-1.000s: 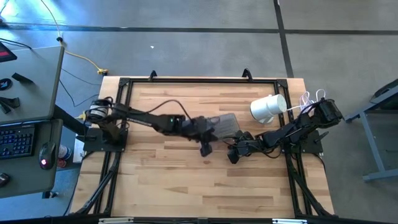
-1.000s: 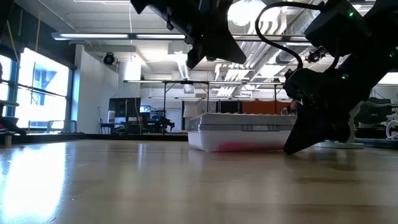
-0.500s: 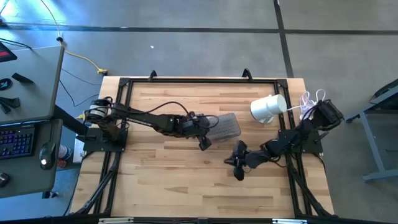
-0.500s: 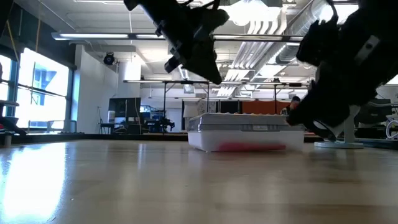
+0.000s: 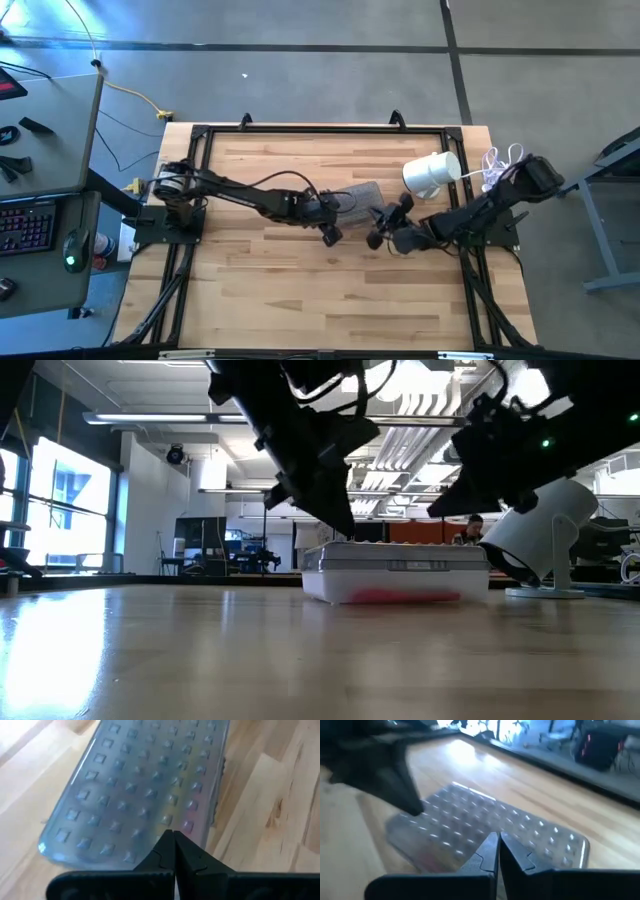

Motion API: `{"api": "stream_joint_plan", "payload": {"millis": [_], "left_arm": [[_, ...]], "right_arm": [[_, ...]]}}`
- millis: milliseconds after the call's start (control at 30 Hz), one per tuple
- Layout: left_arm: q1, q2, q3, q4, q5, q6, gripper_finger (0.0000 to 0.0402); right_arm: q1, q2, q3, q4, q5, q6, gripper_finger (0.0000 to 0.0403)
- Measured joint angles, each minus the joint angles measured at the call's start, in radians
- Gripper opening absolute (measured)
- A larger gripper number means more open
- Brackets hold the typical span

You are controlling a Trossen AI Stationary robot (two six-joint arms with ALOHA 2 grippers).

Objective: Pick & place school supplies into a supply box
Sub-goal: Close the gray supply box, then return to Home Position

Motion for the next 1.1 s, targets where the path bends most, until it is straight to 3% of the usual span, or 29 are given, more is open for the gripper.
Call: {"api": "stream_joint_plan", "payload": {"millis": [267, 567, 833, 1100], "left_arm": [[0.002, 0.012, 0.003, -0.070, 0.016, -0.024, 0.0017], [0.009, 0.006, 0.007, -0.231, -0.053, -0.040, 0.0015], [0.008, 0.007, 0.005, -0.234, -0.077, -0.068, 0.0027], [-0.061, -0.041, 0.072, -0.308, -0.147, -0.015, 0.0013]], "right_arm": [[-0.141, 0.005, 0.004, -0.212, -0.236, 0.260, 0.0000], [-0.120, 0.011, 0.000, -0.089, -0.312, 0.181, 0.0000], [-0.091, 0.012, 0.000, -0.012, -0.287, 0.108, 0.0000], [-0.018, 0.006, 0.001, 0.242, -0.194, -0.160, 0.0000]]}}
